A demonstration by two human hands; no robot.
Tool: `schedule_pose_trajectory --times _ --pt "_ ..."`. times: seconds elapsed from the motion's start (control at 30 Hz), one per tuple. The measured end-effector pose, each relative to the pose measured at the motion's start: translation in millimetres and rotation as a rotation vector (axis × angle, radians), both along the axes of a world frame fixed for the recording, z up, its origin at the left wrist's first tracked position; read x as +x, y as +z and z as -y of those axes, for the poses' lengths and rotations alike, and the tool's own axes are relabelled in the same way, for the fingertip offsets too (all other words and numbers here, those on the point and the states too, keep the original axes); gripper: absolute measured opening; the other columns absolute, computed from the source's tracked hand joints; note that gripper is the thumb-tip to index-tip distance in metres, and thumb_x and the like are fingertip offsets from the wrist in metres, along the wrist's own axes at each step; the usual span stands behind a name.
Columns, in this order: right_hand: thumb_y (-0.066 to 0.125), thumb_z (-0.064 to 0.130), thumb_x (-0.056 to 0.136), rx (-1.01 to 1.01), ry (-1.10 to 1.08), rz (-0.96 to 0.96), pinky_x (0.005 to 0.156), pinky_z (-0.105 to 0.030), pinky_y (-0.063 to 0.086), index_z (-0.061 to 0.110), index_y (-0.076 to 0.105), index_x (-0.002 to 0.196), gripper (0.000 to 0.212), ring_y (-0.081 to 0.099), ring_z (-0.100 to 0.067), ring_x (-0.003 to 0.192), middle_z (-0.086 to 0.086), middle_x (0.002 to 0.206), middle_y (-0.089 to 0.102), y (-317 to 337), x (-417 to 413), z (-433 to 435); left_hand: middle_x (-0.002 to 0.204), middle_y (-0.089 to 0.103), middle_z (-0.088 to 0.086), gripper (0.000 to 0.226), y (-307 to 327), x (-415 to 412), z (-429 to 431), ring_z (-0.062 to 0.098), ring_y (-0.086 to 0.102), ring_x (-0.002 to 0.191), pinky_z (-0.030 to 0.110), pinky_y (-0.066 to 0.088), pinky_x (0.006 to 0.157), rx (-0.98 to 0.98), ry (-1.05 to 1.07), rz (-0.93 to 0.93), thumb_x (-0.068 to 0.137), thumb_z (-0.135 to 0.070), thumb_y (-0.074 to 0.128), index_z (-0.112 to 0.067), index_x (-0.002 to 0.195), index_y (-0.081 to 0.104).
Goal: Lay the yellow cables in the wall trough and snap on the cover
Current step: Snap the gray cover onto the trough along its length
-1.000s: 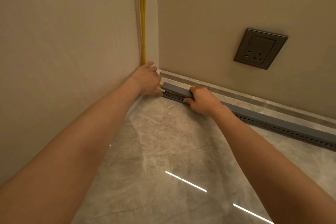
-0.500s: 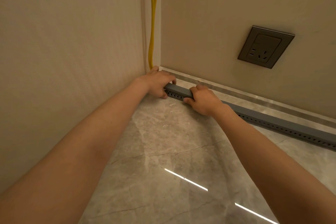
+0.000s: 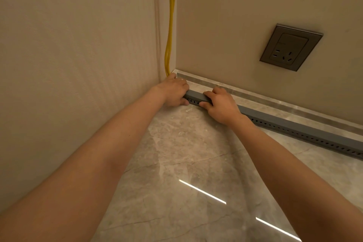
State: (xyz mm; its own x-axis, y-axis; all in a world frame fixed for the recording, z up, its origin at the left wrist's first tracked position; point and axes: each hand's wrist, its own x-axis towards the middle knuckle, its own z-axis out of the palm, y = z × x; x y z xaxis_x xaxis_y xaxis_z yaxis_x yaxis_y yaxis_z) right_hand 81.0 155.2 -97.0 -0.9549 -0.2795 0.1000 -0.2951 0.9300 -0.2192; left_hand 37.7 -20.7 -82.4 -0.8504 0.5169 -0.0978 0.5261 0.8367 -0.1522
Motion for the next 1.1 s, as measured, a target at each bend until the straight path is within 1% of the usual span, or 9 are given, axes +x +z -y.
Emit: schedule_pose_trajectory --times 0.1,0.23,0.4,0.6,0.67,0.77,0.83,0.97,1.1 --pt "0.047 0.038 0.095 -0.002 -0.008 0.012 0.091 -0.036 0.039 0.012 0.056 0.123 0.039 0.046 -0.029 0.111 -0.012 0.112 0.053 0.4 0.6 -0.2 0.127 0.054 0.008 0.038 3.8 -0.3 -1.5 0.025 0.047 0.121 0.038 0.018 0.112 0.043 0.031 0.078 0.098 -0.037 0.039 -0.011 0.124 0.05" --pt "0.057 0.033 0.09 -0.108 -0.039 0.042 0.082 -0.032 0.041 0.008 0.062 0.117 0.037 0.051 -0.028 0.104 -0.012 0.108 0.054 4.1 0.2 0.0 0.116 0.063 0.006 0.023 11.7 -5.2 -1.0 0.024 0.052 0.11 0.035 0.022 0.107 0.101 0.046 0.17 0.094 -0.021 0.047 -0.014 0.114 0.055" --pt "0.062 0.03 0.085 -0.165 -0.086 0.12 0.068 -0.028 0.036 0.008 0.069 0.104 0.029 0.053 -0.025 0.086 -0.006 0.09 0.051 10.6 -6.4 1.5 0.122 0.061 0.01 0.032 20.5 -7.3 -6.9 0.029 0.05 0.117 0.032 0.032 0.101 0.036 0.067 0.143 0.09 -0.019 0.058 -0.011 0.121 0.054" --pt "0.058 0.029 0.089 -0.082 0.003 0.038 0.073 -0.026 0.035 0.007 0.063 0.111 0.032 0.052 -0.028 0.1 -0.013 0.107 0.054 0.8 -0.1 -1.4 0.095 0.068 0.009 0.019 14.4 4.0 1.6 0.028 0.058 0.096 0.031 0.038 0.087 0.067 -0.072 0.011 0.086 -0.021 0.052 -0.013 0.101 0.062" --pt "0.057 0.029 0.089 -0.071 0.006 0.035 0.076 -0.029 0.039 0.007 0.062 0.111 0.032 0.052 -0.029 0.102 -0.013 0.107 0.055 0.5 0.4 -2.2 0.097 0.066 0.008 0.02 15.7 3.4 1.3 0.026 0.058 0.093 0.029 0.039 0.081 0.061 -0.086 0.016 0.084 -0.023 0.053 -0.013 0.098 0.063" --pt "0.056 0.03 0.088 -0.008 -0.011 0.017 0.089 -0.037 0.042 0.006 0.059 0.111 0.033 0.048 -0.03 0.111 -0.013 0.113 0.054 1.7 -0.8 2.7 0.107 0.063 0.008 0.023 19.5 1.0 0.9 0.025 0.057 0.098 0.03 0.04 0.084 0.028 -0.087 0.049 0.087 -0.024 0.054 -0.012 0.105 0.062" --pt "0.056 0.03 0.086 0.039 -0.011 0.03 0.092 -0.039 0.041 0.005 0.057 0.111 0.035 0.047 -0.03 0.113 -0.013 0.115 0.053 5.1 -3.7 10.2 0.108 0.062 0.009 0.022 21.4 0.5 0.3 0.026 0.057 0.099 0.03 0.04 0.084 0.014 -0.084 0.069 0.089 -0.023 0.054 -0.011 0.106 0.062" --pt "0.061 0.032 0.084 -0.04 -0.001 0.047 0.084 -0.037 0.044 0.004 0.059 0.108 0.037 0.052 -0.031 0.104 -0.015 0.11 0.057 4.7 -8.5 21.0 0.106 0.063 0.011 0.024 21.6 -0.6 -2.3 0.027 0.057 0.098 0.037 0.045 0.083 -0.007 -0.046 0.112 0.088 -0.026 0.06 -0.01 0.105 0.064" --pt "0.067 0.029 0.081 -0.17 -0.027 0.053 0.07 -0.029 0.037 0.006 0.063 0.105 0.034 0.056 -0.029 0.099 -0.013 0.106 0.061 2.4 -11.2 20.1 0.109 0.062 0.013 0.028 21.0 0.9 -3.8 0.029 0.058 0.101 0.039 0.046 0.085 -0.011 -0.018 0.12 0.089 -0.027 0.059 -0.009 0.11 0.063"
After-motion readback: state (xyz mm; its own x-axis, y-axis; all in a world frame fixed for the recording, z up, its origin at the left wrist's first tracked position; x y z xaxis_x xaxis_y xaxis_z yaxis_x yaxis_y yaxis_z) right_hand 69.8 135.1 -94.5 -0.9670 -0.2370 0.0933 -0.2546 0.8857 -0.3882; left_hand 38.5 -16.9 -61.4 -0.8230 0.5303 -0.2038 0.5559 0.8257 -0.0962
